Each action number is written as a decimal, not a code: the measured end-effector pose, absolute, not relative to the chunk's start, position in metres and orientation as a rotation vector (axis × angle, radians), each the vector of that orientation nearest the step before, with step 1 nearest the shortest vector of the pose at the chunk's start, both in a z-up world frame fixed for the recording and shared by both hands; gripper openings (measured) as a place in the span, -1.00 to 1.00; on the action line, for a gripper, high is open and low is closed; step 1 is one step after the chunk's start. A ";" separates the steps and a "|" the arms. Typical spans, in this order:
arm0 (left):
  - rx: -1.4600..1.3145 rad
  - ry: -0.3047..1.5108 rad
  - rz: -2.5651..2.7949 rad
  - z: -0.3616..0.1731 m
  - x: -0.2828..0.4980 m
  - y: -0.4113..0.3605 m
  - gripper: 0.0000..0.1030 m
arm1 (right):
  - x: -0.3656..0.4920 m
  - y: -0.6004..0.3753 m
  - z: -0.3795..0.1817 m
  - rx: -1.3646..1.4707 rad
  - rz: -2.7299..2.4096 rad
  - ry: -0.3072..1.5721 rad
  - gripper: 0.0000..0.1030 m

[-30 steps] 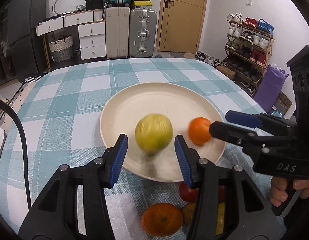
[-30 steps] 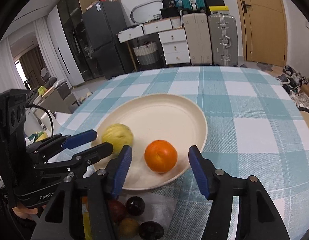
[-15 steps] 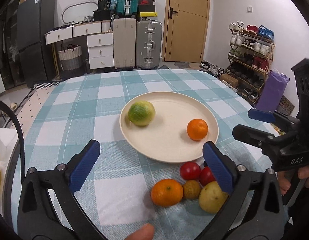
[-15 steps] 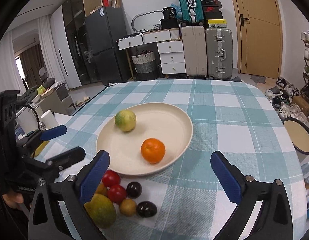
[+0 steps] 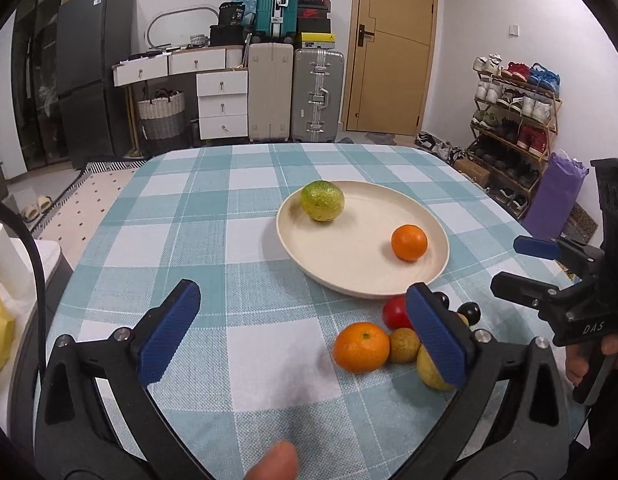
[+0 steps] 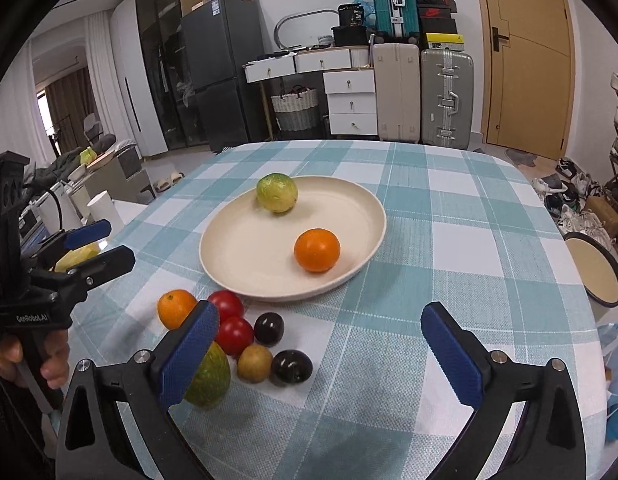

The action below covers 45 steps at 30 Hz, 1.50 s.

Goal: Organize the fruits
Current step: 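Withdraw both grippers from the plate back toward the fruit cluster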

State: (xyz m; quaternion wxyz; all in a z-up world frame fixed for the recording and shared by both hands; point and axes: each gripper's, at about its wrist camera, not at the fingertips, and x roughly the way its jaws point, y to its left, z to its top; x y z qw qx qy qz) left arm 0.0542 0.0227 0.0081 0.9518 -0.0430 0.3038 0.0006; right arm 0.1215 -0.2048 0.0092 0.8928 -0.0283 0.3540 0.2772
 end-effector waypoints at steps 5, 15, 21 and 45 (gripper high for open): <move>-0.085 0.633 -0.001 0.000 0.053 0.021 0.99 | 0.116 -0.207 0.005 -0.075 0.606 0.747 1.00; -0.082 0.659 -0.030 -0.014 0.057 0.012 0.99 | 0.121 -0.207 -0.014 -0.132 0.595 0.833 1.00; -0.065 0.729 -0.054 -0.024 0.063 0.007 0.99 | 0.125 -0.210 -0.022 -0.139 0.585 0.867 1.00; -0.040 0.830 -0.077 -0.040 0.082 0.006 0.89 | 0.126 -0.203 -0.030 -0.180 0.692 0.920 0.30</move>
